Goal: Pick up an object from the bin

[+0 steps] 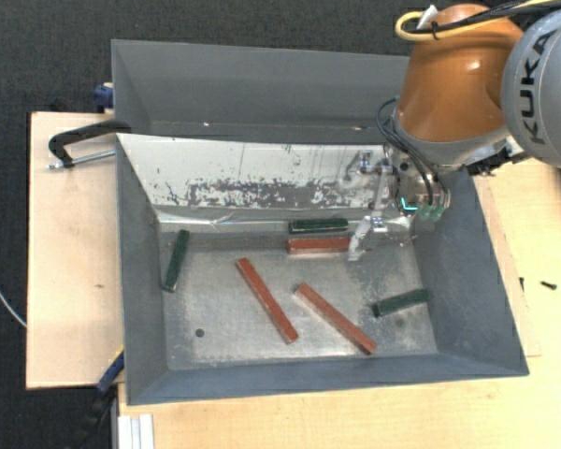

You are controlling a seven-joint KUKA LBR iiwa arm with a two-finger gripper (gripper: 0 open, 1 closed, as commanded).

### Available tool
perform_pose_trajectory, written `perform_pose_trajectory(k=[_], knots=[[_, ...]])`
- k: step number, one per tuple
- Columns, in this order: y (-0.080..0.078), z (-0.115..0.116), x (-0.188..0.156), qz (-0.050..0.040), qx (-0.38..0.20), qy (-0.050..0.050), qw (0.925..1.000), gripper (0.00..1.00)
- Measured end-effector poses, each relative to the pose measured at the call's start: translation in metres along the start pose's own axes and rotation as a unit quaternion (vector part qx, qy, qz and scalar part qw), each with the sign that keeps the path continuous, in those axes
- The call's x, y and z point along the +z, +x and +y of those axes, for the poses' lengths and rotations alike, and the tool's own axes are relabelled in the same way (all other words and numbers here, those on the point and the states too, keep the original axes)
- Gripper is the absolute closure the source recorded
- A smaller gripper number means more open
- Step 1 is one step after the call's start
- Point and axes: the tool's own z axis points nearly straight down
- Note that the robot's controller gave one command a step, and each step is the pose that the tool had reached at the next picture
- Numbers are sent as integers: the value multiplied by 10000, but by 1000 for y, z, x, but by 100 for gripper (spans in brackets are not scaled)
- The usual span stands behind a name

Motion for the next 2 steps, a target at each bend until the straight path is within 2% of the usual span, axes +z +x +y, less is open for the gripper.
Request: perform_pose_trajectory(k=[1,2], knots=[[-1,0,-5,-45,0,0,10000,0],[-4,3,49,-72,126,-4,9999,0]])
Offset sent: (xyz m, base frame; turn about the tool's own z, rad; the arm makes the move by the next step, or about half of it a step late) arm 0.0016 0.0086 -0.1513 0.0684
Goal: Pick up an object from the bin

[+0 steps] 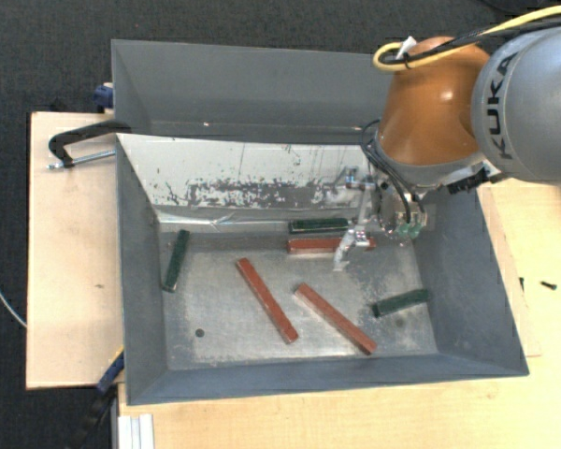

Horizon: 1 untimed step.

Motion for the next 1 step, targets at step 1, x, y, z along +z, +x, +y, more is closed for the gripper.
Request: perform_pose_trajectory(k=[1], knots=[[12,-10,69,17,-563,2,9984,0]])
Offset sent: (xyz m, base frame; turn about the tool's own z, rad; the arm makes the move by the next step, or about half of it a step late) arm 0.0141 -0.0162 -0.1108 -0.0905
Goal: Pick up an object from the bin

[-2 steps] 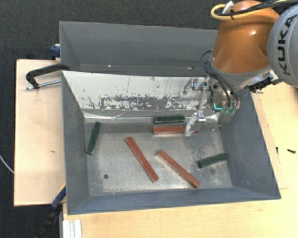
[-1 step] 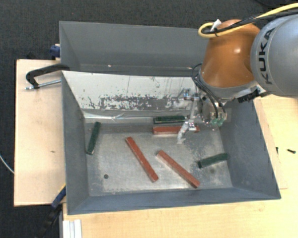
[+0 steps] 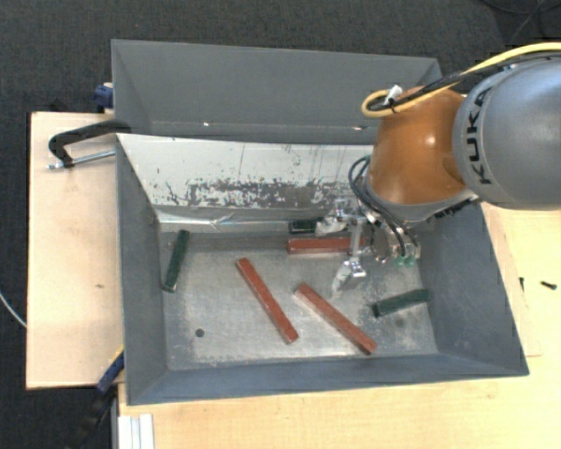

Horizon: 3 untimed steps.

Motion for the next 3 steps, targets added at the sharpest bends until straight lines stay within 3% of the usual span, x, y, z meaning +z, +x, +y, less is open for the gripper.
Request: perform_pose_trajectory(k=[1,3], knots=[[-32,-7,32,-91,106,-12,9999,100],[-32,-7,32,-88,106,-12,9999,100]])
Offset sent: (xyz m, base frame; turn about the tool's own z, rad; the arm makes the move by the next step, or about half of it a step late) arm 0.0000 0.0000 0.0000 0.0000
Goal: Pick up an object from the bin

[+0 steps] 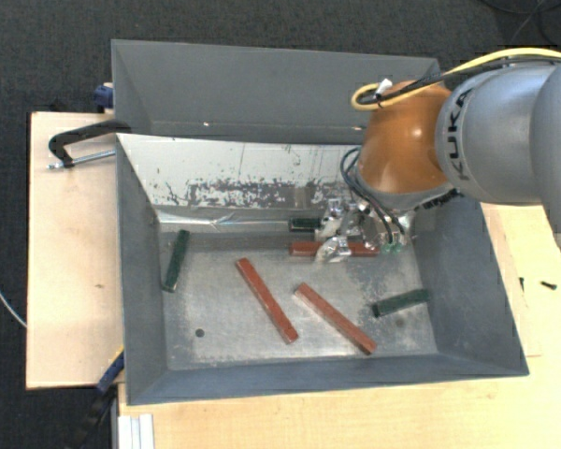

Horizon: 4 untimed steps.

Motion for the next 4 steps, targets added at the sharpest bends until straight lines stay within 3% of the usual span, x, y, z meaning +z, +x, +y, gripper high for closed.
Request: perform_pose_trajectory(k=[1,2,3,4], knots=[[0,17,-66,70,-833,5,9965,100],[0,17,-66,70,-832,5,9965,100],[8,-6,-70,89,-207,-5,9997,100],[13,-44,-46,91,709,22,9974,100]])
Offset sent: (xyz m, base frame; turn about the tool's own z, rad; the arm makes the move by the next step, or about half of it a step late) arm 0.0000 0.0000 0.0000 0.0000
